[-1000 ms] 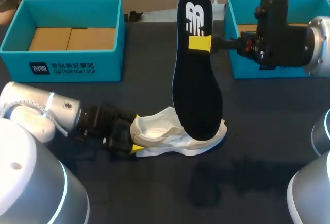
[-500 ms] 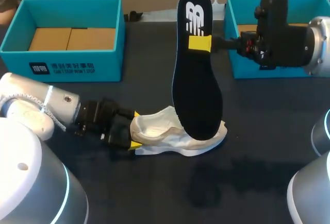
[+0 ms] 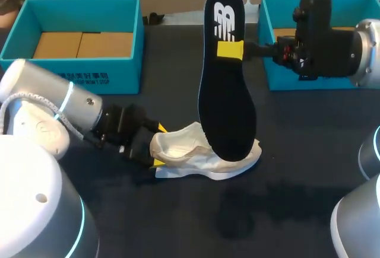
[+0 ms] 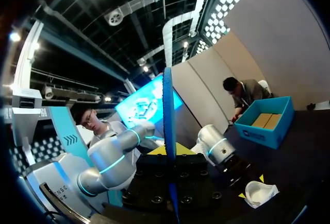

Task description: Take the shoe out of the shoebox, open the shoe tongue, remove and reinsert the insole, then place the shoe into the shoebox

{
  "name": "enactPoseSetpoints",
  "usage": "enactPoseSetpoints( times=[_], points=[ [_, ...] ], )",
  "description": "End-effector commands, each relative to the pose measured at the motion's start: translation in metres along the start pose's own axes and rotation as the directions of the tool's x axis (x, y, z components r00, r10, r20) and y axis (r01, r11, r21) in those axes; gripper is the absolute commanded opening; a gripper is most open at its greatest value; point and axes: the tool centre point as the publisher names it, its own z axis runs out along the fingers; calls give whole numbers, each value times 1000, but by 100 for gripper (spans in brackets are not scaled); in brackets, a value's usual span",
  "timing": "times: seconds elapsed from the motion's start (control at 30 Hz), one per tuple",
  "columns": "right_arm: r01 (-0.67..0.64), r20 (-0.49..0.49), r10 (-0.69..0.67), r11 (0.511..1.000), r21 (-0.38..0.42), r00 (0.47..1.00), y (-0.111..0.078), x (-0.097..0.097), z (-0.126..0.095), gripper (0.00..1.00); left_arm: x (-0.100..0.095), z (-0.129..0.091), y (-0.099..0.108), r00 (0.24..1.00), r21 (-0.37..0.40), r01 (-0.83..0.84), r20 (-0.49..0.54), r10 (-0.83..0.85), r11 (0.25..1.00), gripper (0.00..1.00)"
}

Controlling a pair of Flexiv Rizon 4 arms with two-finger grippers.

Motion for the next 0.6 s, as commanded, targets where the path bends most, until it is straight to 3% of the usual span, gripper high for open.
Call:
enactPoseSetpoints(
  times=[0.03, 0.13, 0.6],
  points=[
    [0, 7, 0, 1000, -6, 1000, -1, 3, 4, 0, 0, -7, -8, 1000, -187, 9, -2, -9, 982, 100],
    [0, 7, 0, 1000, -6, 1000, -1, 3, 4, 0, -1, -12, -9, 999, -266, 44, 14, -41, 963, 100],
    [0, 7, 0, 1000, -6, 1000, -1, 3, 4, 0, -2, -15, -13, 998, -283, 55, 37, -46, 957, 100]
  ],
)
